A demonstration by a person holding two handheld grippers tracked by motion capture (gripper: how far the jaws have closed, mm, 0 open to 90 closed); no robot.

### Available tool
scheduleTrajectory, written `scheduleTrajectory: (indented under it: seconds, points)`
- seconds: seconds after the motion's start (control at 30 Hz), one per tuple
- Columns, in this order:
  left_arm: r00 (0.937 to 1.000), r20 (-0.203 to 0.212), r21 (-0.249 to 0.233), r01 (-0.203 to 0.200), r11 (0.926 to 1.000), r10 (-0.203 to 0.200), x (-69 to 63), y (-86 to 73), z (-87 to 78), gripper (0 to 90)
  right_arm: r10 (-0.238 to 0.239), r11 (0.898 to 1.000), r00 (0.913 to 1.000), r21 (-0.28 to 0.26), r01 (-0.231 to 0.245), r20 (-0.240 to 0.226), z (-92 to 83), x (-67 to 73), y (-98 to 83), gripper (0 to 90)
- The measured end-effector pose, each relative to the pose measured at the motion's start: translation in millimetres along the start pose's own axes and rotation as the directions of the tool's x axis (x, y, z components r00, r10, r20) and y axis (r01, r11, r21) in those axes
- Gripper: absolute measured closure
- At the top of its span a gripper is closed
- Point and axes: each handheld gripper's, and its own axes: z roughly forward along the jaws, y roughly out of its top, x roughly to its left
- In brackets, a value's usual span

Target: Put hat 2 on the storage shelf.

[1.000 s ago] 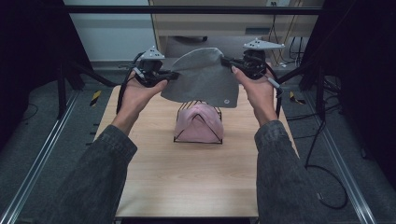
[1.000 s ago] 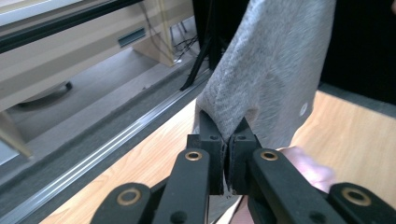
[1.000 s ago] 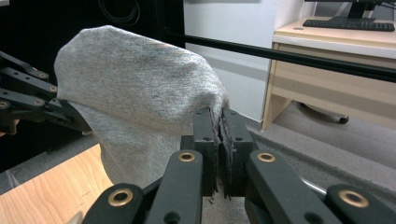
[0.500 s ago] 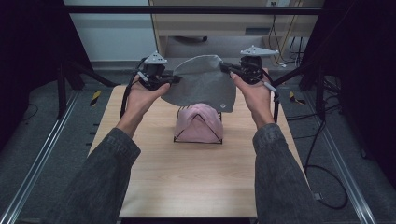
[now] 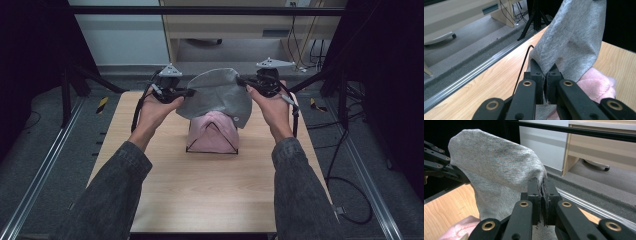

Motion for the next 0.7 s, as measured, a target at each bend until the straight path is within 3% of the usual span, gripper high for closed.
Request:
scheduleTrajectory:
  seconds: [0.27, 0.7]
  points:
    - [1.0000, 0.000, 0.004, 0.009, 0.9999, -0.009, 3.4, -5.3, 6.4, 87.1, -0.003, 1.000, 1.0000, 0.020, 0.003, 0.005, 6.8, -3.2, -6.3, 86.5]
    - [0.9997, -0.020, -0.081, -0.013, 0.9967, 0.011, 4.5, 34.8, -5.4, 87.2, -0.014, 0.999, 0.9991, -0.050, 0.016, 0.041, -7.9, -14.3, 36.2, 86.5]
